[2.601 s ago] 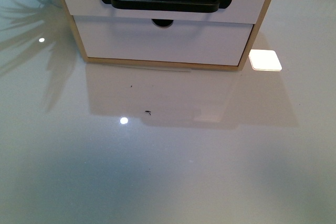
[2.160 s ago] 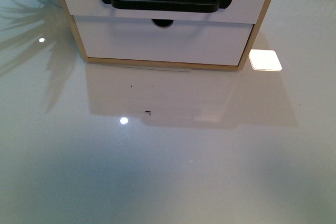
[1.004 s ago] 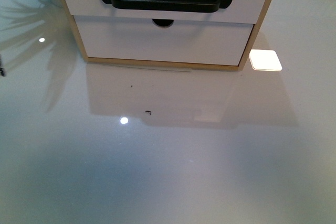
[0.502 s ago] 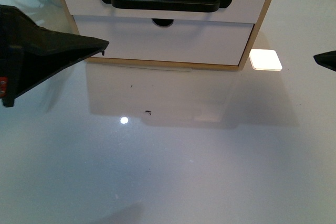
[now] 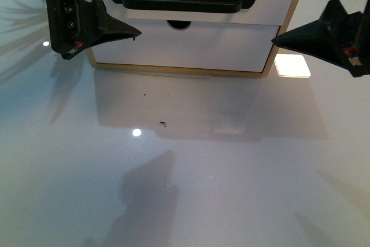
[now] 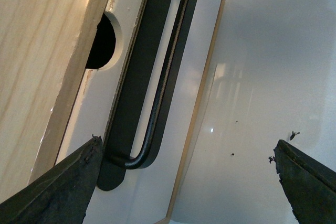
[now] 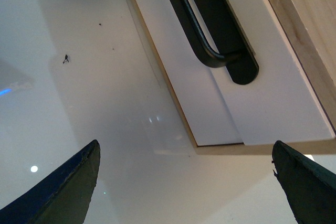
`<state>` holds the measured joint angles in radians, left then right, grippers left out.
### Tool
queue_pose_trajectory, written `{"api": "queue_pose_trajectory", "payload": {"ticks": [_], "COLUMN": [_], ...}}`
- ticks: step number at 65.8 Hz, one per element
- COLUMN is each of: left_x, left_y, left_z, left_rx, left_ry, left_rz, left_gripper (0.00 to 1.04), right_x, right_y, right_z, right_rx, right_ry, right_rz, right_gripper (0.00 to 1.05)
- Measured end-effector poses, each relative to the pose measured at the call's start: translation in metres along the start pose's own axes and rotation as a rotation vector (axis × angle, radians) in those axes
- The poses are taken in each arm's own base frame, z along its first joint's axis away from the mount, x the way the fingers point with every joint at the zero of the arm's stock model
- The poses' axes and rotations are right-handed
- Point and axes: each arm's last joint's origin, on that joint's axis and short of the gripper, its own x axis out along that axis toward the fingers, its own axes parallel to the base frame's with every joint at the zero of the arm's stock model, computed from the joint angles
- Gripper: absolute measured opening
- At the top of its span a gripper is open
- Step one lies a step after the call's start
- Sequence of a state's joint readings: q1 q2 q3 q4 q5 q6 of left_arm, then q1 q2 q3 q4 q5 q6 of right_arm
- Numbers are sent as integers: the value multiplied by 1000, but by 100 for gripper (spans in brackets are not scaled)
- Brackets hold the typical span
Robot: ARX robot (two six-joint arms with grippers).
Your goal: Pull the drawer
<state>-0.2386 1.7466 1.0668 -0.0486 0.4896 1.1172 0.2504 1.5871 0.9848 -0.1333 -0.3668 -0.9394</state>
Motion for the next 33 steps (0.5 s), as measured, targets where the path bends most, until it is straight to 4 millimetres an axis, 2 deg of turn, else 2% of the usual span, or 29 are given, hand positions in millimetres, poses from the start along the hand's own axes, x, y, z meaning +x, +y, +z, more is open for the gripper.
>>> {"api": "queue_pose_trajectory", "payload": {"ticks": [14,33], "left_x": [16,25], "left_y": [3,2], "left_z": [-5,-7], "left_rx": [7,-13], "left_ry": [32,26], "left_rz": [-33,-70], "left_gripper": [97,97], "right_x": [18,38], "right_y": [-4,-9], "right_z": [11,21], "right_rx": [-21,-37], "right_ry": [-13,-33], "right_rz": [41,71], "right_gripper": [96,96]}}
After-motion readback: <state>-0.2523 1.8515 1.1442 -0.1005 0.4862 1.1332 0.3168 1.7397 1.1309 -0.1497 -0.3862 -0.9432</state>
